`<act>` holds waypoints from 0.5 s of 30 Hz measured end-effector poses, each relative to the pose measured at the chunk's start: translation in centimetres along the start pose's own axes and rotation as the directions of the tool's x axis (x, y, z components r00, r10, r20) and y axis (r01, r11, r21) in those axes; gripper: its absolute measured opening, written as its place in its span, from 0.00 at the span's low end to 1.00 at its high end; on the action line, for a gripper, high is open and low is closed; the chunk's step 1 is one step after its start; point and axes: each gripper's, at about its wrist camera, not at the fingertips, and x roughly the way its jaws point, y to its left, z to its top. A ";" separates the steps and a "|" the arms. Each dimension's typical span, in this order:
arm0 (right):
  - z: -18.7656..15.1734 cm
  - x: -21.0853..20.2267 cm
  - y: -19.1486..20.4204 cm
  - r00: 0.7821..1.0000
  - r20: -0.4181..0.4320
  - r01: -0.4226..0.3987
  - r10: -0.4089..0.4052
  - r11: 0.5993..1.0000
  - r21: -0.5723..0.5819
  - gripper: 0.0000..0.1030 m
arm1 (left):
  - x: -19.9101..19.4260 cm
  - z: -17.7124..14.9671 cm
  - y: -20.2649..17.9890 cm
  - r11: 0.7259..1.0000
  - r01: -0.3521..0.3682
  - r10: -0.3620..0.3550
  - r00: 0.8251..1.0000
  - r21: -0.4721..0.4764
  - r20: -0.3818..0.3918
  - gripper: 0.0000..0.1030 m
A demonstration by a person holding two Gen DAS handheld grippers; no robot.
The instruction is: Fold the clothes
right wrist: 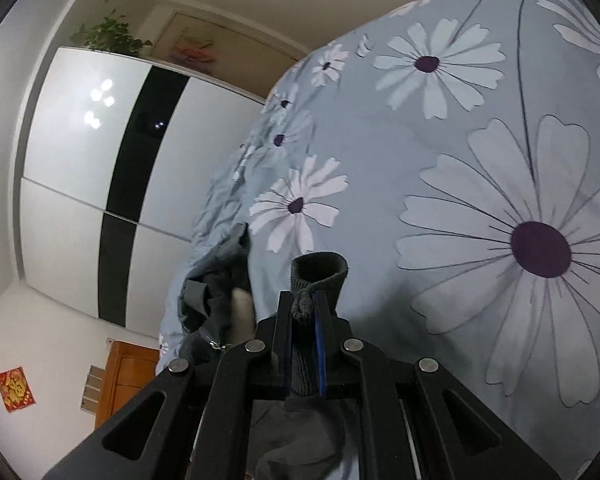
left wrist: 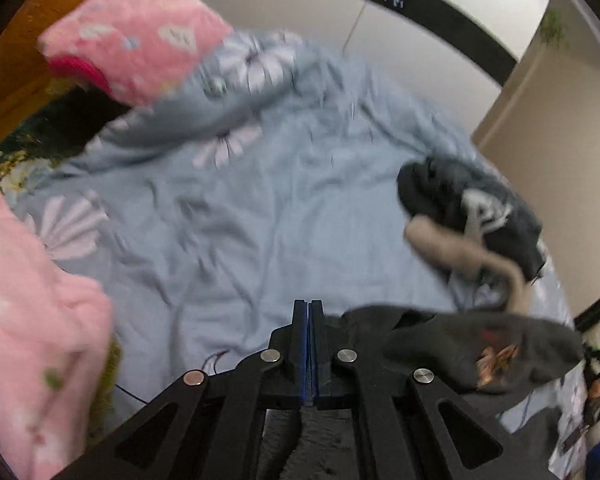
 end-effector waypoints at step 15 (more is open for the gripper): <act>-0.4 0.3 -0.7 0.992 -0.047 0.117 -0.118 0.993 -0.023 0.09 | 11.9 -2.5 1.4 0.991 0.103 -0.121 0.958 -0.083 -0.260 0.64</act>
